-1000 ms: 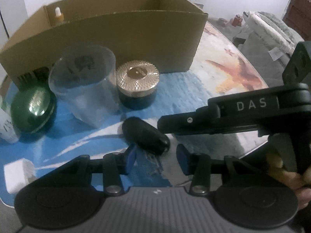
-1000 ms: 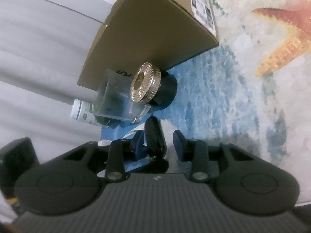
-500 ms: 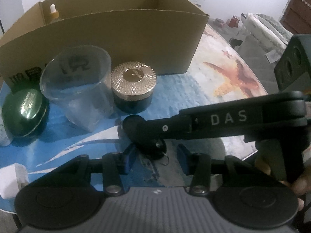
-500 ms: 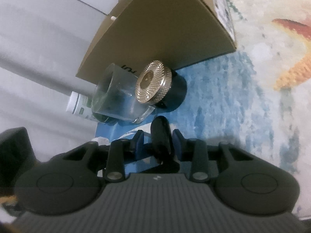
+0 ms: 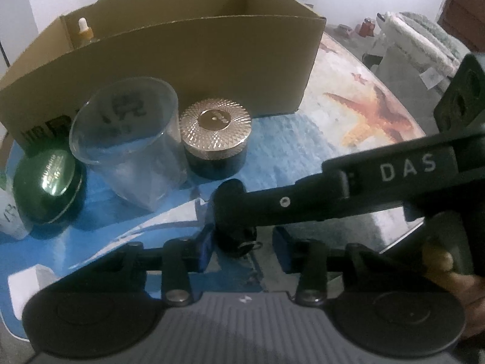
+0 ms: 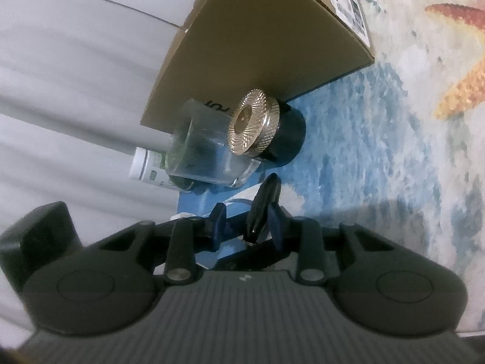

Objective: Organize rigid objects
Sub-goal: 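Grasp the black oval case with the right gripper, then carry the black oval case into the box and open the right gripper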

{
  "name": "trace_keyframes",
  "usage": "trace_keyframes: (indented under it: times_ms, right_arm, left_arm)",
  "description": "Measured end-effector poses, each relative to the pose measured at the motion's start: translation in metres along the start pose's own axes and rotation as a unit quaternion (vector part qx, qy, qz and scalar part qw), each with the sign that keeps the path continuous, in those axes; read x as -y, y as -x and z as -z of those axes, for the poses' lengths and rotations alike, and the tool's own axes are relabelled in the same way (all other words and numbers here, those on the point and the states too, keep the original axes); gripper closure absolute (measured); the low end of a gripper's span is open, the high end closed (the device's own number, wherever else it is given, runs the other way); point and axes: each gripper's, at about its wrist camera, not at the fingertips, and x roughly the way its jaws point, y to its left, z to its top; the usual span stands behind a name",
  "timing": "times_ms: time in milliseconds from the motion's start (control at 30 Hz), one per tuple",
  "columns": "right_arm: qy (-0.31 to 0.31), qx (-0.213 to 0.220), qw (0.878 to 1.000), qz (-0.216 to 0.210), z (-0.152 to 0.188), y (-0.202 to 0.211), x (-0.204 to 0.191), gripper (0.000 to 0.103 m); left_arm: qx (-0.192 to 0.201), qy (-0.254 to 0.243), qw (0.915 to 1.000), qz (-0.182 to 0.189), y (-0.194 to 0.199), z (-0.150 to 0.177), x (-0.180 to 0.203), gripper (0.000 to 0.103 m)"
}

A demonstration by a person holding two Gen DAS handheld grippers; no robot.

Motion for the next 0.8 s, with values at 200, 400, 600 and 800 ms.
trace_keyframes:
  times_ms: [200, 400, 600, 800]
  right_arm:
    - [0.001, -0.002, 1.000, -0.011, -0.002, -0.002, 0.001, 0.075]
    - [0.007, -0.004, 1.000, 0.001, -0.005, -0.008, 0.000, 0.076]
    - [0.019, -0.003, 1.000, 0.021, -0.007, -0.013, -0.005, 0.076]
    - [0.026, 0.006, 0.999, 0.025, -0.001, -0.011, -0.009, 0.076]
  left_arm:
    - [0.006, -0.013, 0.9998, -0.016, 0.001, 0.001, 0.000, 0.081]
    - [0.010, -0.012, 0.9998, -0.015, 0.002, 0.003, -0.001, 0.086]
    - [0.017, -0.017, 0.9994, -0.025, 0.003, 0.004, 0.001, 0.087]
    - [0.024, -0.026, 0.9990, -0.028, 0.013, 0.009, 0.008, 0.087]
